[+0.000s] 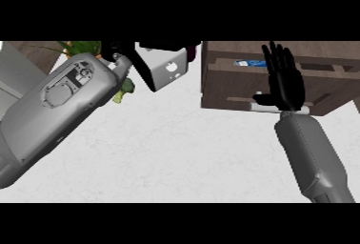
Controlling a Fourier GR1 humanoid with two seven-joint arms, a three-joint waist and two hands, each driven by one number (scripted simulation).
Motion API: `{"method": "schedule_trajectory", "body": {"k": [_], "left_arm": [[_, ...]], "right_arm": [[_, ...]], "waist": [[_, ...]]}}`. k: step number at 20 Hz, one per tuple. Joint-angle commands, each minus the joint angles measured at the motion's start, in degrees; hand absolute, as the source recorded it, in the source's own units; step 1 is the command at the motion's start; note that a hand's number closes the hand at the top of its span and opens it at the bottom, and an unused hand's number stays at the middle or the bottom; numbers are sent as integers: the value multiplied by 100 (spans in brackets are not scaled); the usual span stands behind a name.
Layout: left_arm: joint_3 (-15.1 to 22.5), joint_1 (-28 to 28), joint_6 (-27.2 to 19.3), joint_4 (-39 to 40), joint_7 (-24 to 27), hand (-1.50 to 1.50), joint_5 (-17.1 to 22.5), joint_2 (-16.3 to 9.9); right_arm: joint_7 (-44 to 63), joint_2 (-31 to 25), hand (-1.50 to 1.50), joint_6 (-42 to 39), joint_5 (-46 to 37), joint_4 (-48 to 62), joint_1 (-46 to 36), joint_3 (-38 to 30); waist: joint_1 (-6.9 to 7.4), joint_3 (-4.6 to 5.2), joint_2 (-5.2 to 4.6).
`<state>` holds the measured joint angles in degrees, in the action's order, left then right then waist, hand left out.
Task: Pick up the can, place it into the drawer and close the drawer
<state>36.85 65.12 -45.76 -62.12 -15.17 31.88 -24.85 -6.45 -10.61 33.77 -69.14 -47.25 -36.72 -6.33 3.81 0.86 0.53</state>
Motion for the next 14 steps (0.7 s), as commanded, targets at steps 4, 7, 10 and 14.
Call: {"method": "schedule_trajectory", "body": {"k": [4, 7, 10, 14], "left_arm": [[-17, -466, -48, -711, -245, -150, -170, -363], [-13, -765, 17, -835, -90, -150, -248, -399], [-74, -974, 11, -1005, -50, -150, -295, -453], [-57, -1126, 45, -1370, -219, -150, -365, -652]], "right_arm": [[46, 187, -150, 597, -68, 1617, -1063, -302], [17, -21, -150, 645, 69, 2066, -1589, -563], [-64, -110, -150, 759, 36, 2454, -1972, -620], [166, -82, -150, 843, -69, 2818, -2246, -638]], "waist": [[66, -98, -128], [93, -98, -170], [117, -98, -183], [170, -100, -181]]}}
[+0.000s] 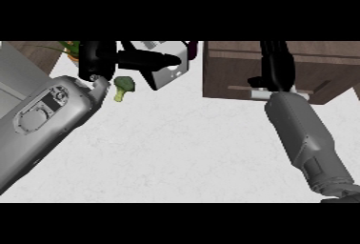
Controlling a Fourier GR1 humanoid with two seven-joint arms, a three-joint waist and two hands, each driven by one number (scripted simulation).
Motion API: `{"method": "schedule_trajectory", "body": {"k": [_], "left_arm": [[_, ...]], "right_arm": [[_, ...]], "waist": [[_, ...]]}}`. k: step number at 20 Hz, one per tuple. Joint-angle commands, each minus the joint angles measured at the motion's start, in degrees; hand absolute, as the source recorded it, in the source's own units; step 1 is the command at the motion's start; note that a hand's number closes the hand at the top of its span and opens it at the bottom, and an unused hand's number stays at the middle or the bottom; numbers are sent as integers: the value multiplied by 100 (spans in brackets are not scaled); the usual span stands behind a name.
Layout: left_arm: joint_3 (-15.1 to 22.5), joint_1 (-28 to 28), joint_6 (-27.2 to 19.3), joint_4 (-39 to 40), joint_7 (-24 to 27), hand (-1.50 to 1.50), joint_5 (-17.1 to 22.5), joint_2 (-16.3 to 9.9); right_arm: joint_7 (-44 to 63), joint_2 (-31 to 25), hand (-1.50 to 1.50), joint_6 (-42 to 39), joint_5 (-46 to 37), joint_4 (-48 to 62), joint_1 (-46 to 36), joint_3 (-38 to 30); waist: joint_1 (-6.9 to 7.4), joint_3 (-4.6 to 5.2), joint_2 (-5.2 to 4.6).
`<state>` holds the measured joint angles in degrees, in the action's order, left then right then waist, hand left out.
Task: Pick up the can, place it into the drawer and close the drawer
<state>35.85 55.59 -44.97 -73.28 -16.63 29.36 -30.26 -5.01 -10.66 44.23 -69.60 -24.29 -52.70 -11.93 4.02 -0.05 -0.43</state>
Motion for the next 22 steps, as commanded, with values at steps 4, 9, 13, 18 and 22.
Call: {"method": "schedule_trajectory", "body": {"k": [4, 9, 13, 18, 22], "left_arm": [[-62, -370, 68, -252, 139, -150, -168, -147], [-39, -755, 32, -619, 105, -150, -210, -183], [-22, -957, 33, -531, 410, -150, -279, 27], [-208, -1058, 183, -639, 397, -150, -190, -164], [-217, -1188, 211, -706, 413, -150, -178, -134]], "right_arm": [[-81, -154, -150, -209, 38, 730, -961, -157], [-27, -151, -150, -252, 81, 953, -1240, -268], [-388, -34, -150, -167, 282, 988, -1254, -432], [-979, 247, -150, -425, 1104, 803, -1381, -1070], [-1714, 306, -150, -647, 1766, 645, -1302, -1593]], "waist": [[127, -8, -119], [136, -8, -94], [179, -12, -174], [175, -21, -139], [94, -28, -117]]}}
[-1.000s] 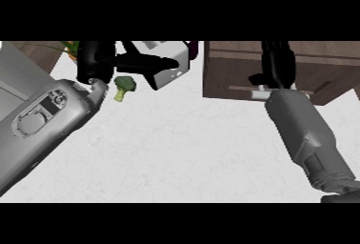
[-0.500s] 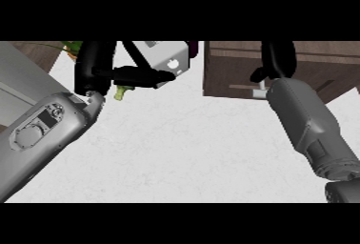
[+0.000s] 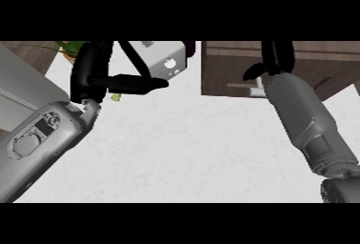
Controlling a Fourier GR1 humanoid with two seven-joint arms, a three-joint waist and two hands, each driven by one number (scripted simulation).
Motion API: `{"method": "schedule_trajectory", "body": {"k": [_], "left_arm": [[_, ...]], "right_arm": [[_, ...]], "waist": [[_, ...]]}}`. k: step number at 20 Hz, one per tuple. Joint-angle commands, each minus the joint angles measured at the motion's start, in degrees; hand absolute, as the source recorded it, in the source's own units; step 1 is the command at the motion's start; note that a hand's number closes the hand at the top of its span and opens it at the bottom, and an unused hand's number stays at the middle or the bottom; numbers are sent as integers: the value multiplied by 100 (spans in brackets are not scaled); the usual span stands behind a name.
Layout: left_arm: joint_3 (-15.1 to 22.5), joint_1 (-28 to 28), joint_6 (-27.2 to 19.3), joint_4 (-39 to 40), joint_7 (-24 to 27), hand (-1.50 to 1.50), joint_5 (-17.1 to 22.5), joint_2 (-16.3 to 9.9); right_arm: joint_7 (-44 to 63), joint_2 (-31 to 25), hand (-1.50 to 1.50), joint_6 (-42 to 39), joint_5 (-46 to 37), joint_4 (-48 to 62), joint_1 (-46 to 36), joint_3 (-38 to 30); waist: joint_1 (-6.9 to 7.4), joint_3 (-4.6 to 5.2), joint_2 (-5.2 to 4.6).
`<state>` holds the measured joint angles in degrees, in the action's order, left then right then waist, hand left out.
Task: Pick up the can, place it into the drawer and close the drawer
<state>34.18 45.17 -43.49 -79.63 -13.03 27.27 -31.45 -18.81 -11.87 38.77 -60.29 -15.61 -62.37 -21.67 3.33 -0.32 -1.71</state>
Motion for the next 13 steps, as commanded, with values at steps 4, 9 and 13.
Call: {"method": "schedule_trajectory", "body": {"k": [4, 9, 13], "left_arm": [[-172, -90, 60, -71, -4, -150, -4, -78], [-162, -489, -15, -133, 169, -150, -105, -39], [-247, -574, -87, -474, 38, -150, -222, -149]], "right_arm": [[-569, 729, -150, -336, 1267, -287, -520, -945], [-911, 598, -150, -1139, 2116, -353, -621, -1614], [-826, 686, -150, -952, 2151, -220, -805, -1640]], "waist": [[51, 8, 53], [-47, 17, 79], [5, 23, 89]]}}
